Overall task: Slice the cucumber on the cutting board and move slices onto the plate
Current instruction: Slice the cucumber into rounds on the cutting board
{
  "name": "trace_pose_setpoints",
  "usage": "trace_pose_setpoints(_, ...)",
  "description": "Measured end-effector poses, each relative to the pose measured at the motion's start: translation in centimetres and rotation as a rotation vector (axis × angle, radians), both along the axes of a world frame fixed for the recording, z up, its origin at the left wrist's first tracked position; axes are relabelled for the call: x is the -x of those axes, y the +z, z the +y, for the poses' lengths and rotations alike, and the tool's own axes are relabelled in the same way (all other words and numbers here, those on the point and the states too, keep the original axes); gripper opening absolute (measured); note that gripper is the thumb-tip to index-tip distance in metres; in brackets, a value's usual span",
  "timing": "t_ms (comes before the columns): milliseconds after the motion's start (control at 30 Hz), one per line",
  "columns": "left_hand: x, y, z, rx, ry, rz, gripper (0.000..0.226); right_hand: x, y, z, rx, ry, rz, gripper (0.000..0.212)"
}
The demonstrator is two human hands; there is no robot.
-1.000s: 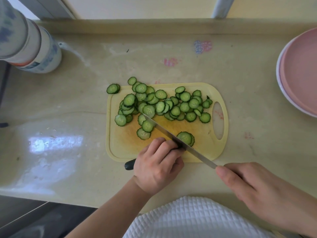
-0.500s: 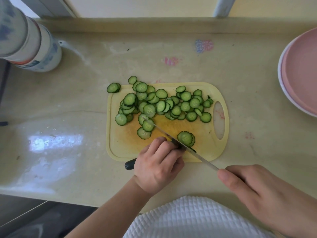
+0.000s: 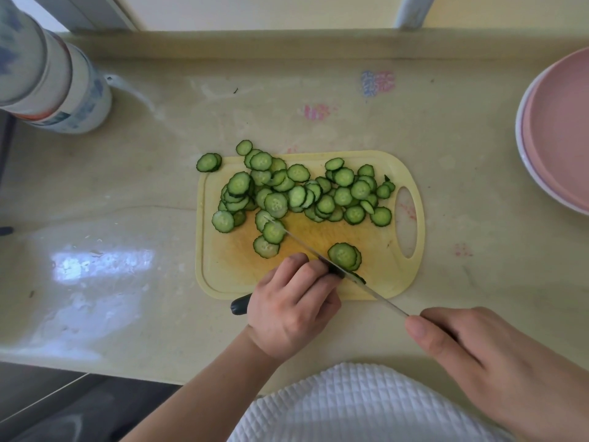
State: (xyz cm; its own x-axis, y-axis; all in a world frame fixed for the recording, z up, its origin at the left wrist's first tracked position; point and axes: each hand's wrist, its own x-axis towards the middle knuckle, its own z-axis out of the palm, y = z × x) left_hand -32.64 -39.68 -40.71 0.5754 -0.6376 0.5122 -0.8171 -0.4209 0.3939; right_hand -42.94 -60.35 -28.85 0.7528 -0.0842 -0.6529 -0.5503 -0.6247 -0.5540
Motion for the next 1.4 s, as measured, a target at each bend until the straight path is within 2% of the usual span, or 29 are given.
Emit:
trace_pose_setpoints(367,-0.3,0.1,0.1,-0.017,0.004,0.019,0.009,0.0,-0.6,0.1,-0.014,-0.011,-0.002,0.075)
trace_pose_setpoints(600,-0.2,0.1,0.0,-0.025,0.006,0.019,0.009,-1.1,-3.4,0.4,-0.055,0.025,-0.01,0.071)
trace_pose_setpoints(933,-0.1,-0.5,0.1,0.049,0.018,0.02,0.025,-0.7,-1.5,-0.7,-0.044,-0.018,0.033,0.078)
trace_pose_setpoints(1167,-0.2,-0.2,0.1,0.022,0.023,0.032,0.013,-0.1,0.0,-0.8,-0.049,-0.007,0.045,0.077)
trace_pose_setpoints(1400,-0.1,-0.3,0.0,0.046,0.024,0.034,0.024,0.1,-0.2,-0.6,-0.021,0.012,0.029,0.077)
